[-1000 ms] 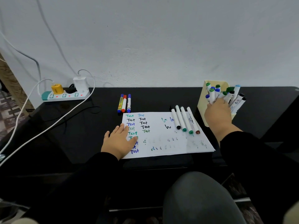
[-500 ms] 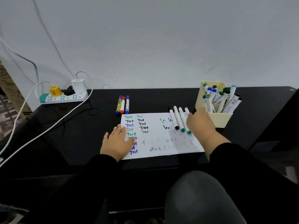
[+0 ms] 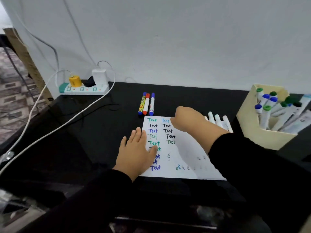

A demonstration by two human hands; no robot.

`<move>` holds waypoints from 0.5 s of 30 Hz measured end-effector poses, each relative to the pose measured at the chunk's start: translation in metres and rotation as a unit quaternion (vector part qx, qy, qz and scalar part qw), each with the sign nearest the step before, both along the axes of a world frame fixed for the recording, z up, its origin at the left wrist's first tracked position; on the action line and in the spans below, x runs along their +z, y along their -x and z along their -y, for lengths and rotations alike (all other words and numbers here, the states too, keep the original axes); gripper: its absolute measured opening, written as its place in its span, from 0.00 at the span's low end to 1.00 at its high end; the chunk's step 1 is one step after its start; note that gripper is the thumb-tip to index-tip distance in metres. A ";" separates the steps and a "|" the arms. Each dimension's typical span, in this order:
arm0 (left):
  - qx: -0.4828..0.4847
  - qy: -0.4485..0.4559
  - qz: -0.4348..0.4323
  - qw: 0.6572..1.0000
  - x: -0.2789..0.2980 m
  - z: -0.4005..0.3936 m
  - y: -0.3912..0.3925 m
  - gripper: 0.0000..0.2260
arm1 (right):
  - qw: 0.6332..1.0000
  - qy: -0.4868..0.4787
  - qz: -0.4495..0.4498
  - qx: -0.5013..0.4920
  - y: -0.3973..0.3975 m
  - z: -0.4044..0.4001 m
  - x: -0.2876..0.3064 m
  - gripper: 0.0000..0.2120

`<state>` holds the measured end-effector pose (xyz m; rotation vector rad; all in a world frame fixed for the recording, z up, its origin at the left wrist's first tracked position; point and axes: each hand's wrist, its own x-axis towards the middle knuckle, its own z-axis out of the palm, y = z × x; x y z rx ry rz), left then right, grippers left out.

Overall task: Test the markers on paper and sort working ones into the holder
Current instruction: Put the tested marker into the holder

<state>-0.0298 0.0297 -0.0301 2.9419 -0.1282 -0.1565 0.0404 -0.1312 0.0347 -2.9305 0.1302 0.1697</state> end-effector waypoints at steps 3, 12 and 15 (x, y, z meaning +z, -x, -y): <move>0.003 0.008 -0.001 1.000 -0.003 -0.001 -0.002 0.31 | 0.999 -0.046 -0.010 0.014 -0.033 -0.024 -0.006 0.13; 0.004 -0.001 -0.015 1.000 -0.005 -0.002 -0.003 0.30 | 0.995 -0.095 -0.023 0.000 -0.078 -0.063 -0.018 0.11; 0.004 -0.006 -0.022 1.000 -0.004 -0.001 -0.003 0.30 | 0.991 -0.128 -0.020 -0.026 -0.080 -0.061 -0.020 0.10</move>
